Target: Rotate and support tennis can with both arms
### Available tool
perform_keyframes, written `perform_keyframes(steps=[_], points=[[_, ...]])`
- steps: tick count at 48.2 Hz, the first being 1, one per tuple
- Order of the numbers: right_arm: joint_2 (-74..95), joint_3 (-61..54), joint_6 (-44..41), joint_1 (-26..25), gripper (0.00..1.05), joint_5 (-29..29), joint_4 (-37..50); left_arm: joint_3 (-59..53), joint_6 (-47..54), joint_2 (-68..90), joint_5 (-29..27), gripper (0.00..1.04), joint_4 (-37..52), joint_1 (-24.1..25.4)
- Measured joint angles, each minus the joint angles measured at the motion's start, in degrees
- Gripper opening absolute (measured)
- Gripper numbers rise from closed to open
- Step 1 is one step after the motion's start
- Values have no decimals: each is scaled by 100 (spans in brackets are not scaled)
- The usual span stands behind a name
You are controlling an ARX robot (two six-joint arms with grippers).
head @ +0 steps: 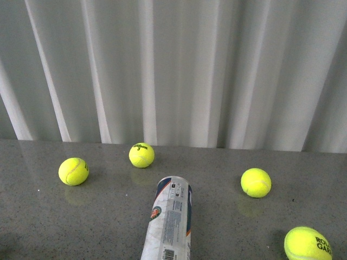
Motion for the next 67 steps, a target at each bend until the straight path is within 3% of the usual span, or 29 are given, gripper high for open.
perform_keyframes(steps=[33,35,39,43,45,50,56,61,67], points=[[2,0,-2,0,98,2,-2,0,0,0,-2,98,0,0],[195,87,-103,127,98,457,-105,0,0,0,0,98,0,0],[1705,605,-302,170,98,885,960,0,0,-2,7,98,0,0],[3401,1510,-254,155,98,767,2109,0,0,0,2,98,0,0],[4260,2083,-136,192,98,688,2262,0,0,-2,2,98,0,0],[6463,3748,546,382,98,181,1443,0,0,-2,0,98,0,0],[8891,5731,1458,835,98,-186,-118,0,0,0,0,98,0,0],[9875,6655,1823,1239,98,-621,-1056,0,0,0,0,98,0,0],[10507,7060,1858,1659,98,-955,-1532,0,0,0,0,98,0,0]])
